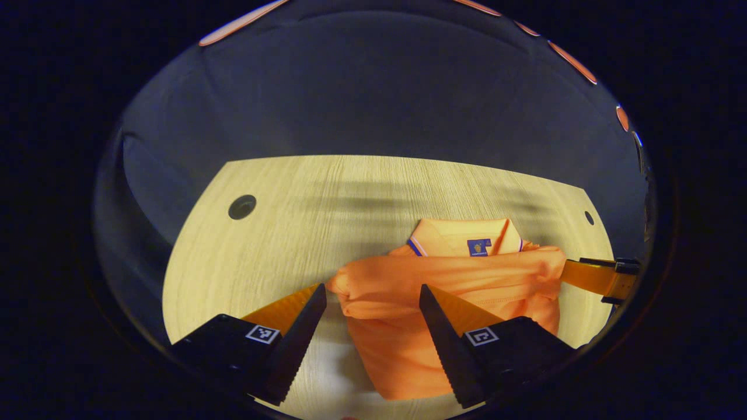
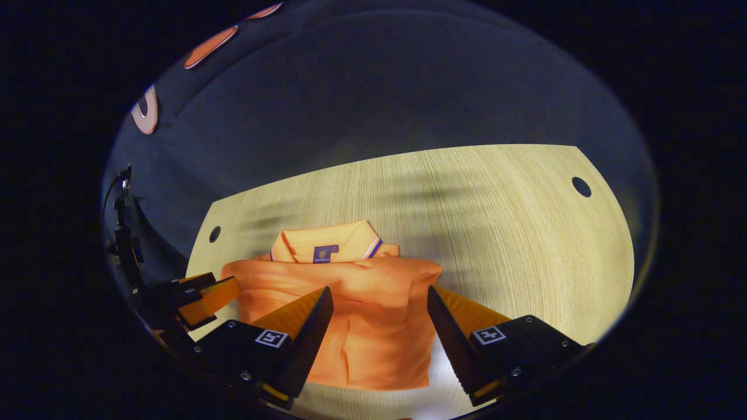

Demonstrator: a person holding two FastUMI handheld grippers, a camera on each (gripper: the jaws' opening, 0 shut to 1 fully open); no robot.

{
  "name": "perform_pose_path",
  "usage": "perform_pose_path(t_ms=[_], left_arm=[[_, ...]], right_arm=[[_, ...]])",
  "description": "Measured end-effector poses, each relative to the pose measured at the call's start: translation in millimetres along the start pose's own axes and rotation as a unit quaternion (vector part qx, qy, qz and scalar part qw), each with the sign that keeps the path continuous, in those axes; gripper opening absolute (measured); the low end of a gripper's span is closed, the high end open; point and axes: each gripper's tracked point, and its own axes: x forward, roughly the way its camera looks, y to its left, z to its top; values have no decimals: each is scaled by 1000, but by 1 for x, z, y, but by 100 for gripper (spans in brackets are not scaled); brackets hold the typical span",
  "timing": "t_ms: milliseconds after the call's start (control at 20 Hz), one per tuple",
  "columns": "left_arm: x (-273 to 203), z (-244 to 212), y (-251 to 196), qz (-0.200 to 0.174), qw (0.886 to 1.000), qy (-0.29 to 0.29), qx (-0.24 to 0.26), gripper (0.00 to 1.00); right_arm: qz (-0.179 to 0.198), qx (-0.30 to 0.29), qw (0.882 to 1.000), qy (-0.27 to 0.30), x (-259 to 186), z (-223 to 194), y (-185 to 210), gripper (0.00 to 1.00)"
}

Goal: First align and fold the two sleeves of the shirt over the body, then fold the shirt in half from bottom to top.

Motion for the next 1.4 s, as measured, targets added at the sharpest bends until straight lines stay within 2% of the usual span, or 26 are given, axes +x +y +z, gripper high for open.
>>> perform_pose_path(t_ms=[200,350,550,750,900,1100,1250,1400], left_arm=[[-46,32,-13,-10,998,-62,4,99],[-96,63,-23,-9,991,-131,21,99],[-157,83,-39,-8,981,-193,38,98],[-238,90,-50,-18,969,-244,21,98],[-287,92,-52,-22,956,-291,18,98],[-330,85,-45,3,944,-331,5,98],[-367,78,-29,27,935,-354,-1,98],[-392,71,-23,35,927,-374,-17,98]], right_arm=[[-4,-26,998,-56,-43,19,0,99],[8,-48,993,-111,-87,37,8,98],[22,-59,983,-172,-147,52,16,98],[26,-80,971,-226,-210,57,12,98],[27,-91,960,-262,-254,56,13,98],[51,-99,943,-315,-305,58,22,98],[62,-112,935,-330,-330,52,29,98],[55,-138,922,-357,-343,50,29,98]])
